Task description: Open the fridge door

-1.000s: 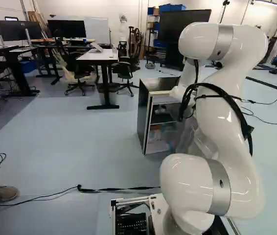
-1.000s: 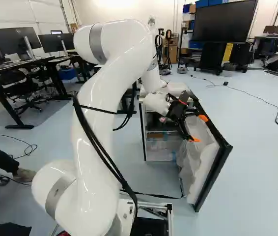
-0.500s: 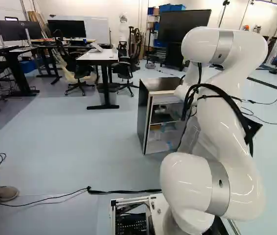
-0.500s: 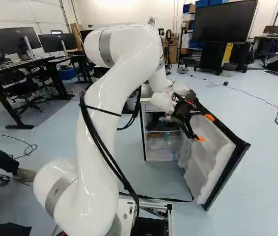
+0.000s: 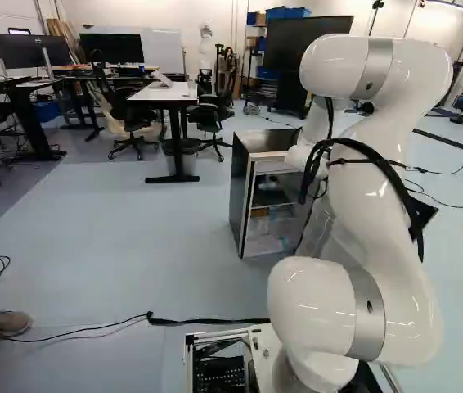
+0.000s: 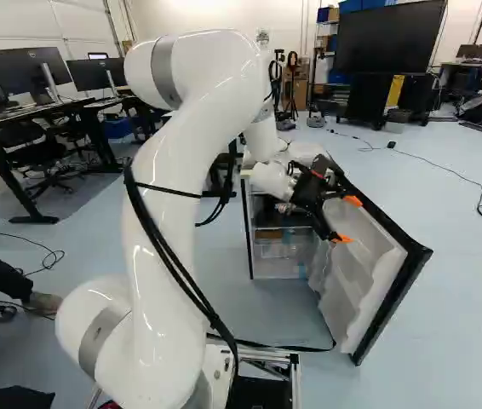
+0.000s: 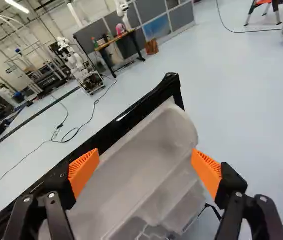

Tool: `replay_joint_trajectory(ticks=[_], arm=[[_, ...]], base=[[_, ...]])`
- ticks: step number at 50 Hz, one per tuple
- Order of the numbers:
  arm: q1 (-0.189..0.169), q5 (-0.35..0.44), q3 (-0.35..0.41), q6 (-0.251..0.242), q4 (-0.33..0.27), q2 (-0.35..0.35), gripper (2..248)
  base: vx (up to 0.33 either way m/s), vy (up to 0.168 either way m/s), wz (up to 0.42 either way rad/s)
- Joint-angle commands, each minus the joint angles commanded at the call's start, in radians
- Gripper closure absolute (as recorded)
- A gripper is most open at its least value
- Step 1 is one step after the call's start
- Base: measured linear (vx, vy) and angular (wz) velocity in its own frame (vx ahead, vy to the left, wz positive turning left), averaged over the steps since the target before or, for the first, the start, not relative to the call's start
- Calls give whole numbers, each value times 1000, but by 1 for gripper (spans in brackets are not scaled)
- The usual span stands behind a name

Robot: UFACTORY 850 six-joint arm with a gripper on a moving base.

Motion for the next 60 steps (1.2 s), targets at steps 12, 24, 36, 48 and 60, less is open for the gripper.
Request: replay_joint_trajectory(ticks=[12,24,36,48,60], arm=[[34,0,83,0,-92,50,3],[70,0,166,0,-186,101,3],[108,0,246,0,-279,153,3],[148,0,326,0,-374,207,3],[188,0,402,0,-466,261,3]], base=[[0,0,0],[0,0,0],[0,0,0],[0,0,0],[0,0,0]])
